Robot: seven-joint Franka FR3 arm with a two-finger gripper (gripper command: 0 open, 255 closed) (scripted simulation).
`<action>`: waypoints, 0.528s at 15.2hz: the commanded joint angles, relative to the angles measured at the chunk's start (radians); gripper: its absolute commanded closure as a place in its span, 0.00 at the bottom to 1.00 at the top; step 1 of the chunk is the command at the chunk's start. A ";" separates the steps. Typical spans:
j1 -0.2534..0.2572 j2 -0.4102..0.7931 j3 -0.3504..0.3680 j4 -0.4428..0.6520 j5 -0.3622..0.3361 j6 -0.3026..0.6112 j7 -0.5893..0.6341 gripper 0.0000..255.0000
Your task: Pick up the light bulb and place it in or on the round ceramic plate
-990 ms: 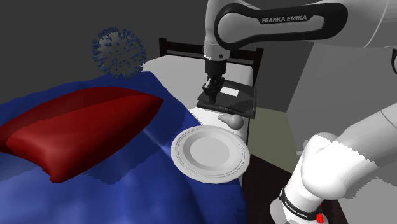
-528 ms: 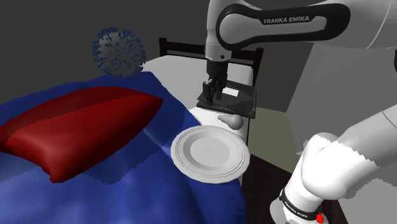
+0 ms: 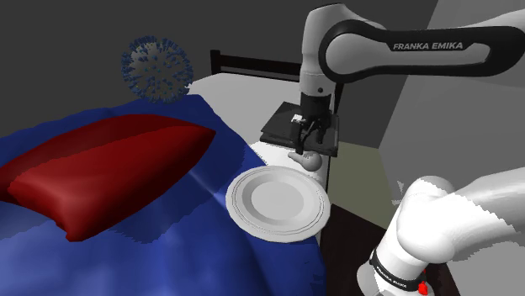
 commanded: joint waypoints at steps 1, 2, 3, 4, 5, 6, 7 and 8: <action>-0.001 -0.024 0.005 -0.041 0.006 0.013 0.017 0.00; -0.001 -0.026 0.006 -0.056 0.007 0.025 0.017 0.00; -0.001 -0.029 0.006 -0.071 0.007 0.038 0.017 0.00; 0.000 -0.031 0.006 -0.085 0.008 0.050 0.017 0.00; 0.000 -0.033 0.007 -0.100 0.009 0.063 0.016 0.00; 0.000 -0.035 0.007 -0.114 0.009 0.076 0.016 0.00; 0.001 -0.036 0.008 -0.123 0.009 0.083 0.016 0.00; 0.001 -0.035 0.008 -0.123 0.009 0.083 0.016 0.00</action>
